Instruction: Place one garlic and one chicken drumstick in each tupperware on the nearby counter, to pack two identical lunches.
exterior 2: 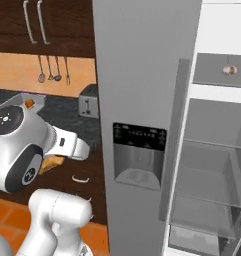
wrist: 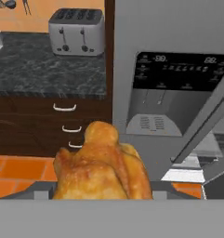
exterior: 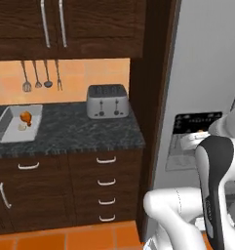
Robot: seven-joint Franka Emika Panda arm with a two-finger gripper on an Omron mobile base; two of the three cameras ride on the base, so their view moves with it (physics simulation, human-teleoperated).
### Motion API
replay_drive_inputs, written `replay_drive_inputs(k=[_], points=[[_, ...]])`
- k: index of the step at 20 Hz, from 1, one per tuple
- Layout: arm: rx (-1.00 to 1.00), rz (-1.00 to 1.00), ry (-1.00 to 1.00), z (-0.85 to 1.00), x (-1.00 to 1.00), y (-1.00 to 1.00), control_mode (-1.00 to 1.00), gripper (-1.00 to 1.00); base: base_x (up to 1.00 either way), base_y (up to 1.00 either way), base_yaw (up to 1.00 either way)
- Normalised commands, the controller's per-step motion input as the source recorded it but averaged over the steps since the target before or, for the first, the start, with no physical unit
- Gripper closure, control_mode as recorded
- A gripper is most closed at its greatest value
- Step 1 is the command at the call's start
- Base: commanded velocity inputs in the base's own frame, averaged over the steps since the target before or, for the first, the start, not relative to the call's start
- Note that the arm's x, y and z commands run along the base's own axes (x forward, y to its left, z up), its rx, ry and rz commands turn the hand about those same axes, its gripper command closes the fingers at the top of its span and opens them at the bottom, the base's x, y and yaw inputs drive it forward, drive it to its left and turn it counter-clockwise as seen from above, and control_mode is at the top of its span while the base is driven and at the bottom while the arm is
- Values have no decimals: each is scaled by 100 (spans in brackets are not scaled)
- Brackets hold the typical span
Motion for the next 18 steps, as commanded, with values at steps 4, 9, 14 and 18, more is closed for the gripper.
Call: replay_drive_inputs(k=[4,9,14,18], points=[[0,0,0,0,0,0,100,100,1,100,0],[0,0,0,0,0,0,100,100,0,100,0],[0,0,0,0,0,0,100,100,11,100,1],[0,0,0,0,0,0,100,100,38,100,1]])
